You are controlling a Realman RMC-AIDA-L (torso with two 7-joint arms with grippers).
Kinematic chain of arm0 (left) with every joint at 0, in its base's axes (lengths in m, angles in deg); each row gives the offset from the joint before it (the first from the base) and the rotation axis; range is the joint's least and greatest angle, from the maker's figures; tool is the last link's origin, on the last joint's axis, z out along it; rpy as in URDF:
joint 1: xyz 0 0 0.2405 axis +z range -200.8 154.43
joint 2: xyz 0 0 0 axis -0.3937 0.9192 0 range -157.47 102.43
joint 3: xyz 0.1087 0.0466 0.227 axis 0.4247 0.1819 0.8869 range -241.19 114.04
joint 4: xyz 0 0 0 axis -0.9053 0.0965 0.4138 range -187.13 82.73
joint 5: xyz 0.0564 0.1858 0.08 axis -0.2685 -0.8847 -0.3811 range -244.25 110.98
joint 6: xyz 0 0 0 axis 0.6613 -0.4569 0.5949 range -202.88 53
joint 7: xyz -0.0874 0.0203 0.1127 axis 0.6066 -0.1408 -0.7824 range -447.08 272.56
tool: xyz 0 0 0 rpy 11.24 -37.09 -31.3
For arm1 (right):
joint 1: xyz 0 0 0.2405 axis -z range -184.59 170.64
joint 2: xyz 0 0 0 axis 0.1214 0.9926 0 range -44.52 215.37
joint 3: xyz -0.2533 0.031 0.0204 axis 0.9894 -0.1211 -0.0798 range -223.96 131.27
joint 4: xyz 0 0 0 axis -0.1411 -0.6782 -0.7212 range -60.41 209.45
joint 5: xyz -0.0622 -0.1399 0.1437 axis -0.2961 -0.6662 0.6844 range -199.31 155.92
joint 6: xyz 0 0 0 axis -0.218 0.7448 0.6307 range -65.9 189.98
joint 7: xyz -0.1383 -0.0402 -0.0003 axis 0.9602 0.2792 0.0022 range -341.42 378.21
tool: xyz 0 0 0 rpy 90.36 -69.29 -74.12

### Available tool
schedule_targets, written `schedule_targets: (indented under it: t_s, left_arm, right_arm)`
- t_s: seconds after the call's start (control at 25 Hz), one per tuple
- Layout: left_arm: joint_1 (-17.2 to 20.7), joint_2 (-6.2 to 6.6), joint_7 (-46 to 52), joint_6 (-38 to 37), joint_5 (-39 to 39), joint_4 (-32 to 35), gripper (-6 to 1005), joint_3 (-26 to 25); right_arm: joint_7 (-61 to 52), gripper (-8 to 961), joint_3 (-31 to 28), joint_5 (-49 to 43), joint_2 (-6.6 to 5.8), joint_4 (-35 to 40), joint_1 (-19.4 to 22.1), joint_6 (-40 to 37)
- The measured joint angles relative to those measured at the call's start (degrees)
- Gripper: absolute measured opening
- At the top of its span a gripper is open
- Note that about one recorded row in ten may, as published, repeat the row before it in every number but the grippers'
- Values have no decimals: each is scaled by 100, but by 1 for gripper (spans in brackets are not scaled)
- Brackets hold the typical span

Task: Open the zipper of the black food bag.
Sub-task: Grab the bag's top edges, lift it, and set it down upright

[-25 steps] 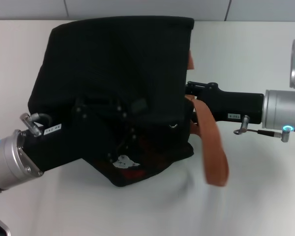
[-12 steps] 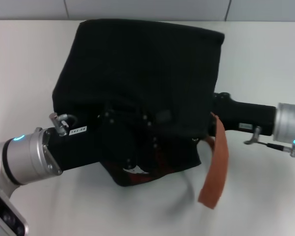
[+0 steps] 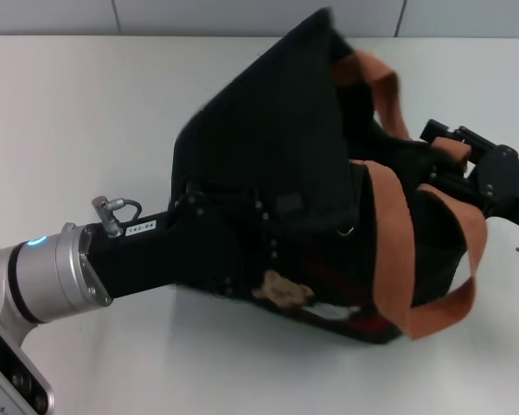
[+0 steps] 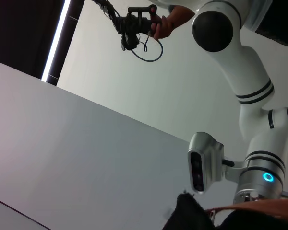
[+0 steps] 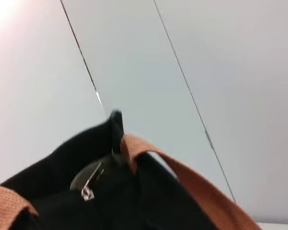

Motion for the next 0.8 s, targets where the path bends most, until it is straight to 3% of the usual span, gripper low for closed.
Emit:
schedule_targets:
  t_s: [0.24,0.28,0.36,0.4,0.44,0.52,0.56,0.6,0.8]
  left_arm:
    - [-21,3,-50,-79,42,-1,99,-25]
    - [-22,2,-82,-147,177,-1,99,-20]
    - [-21,1,-90,-192,287,-1,99,-10]
    - [-23,4,-108,-249,419,27,99,-2]
    - [-23,4,-108,-249,419,27,99,-2]
    - [-72,5,-120,-307,463,80,99,-4]
    - [-72,5,-120,-307,463,80,99,-4]
    - [-137,6,-121,-320,466,81,99,-3]
    - [-286,8,-112,-153,491,64,99,254]
  right_arm:
    - [-47,830,146,-523,9,-201,-376,530]
    - [-31,830,283,-641,15,-438,-658,747]
    - [-16,830,394,-675,20,-567,-830,879]
    - [11,830,642,-679,47,-800,-1182,1162]
    - [11,830,642,-679,47,-800,-1182,1162]
    - [245,830,746,-635,69,-1243,-1750,1623]
    - [245,830,746,-635,69,-1243,-1750,1623]
    - [496,830,714,-608,74,-1612,-2178,1927]
    - [531,830,955,-644,57,-1782,-2595,2109]
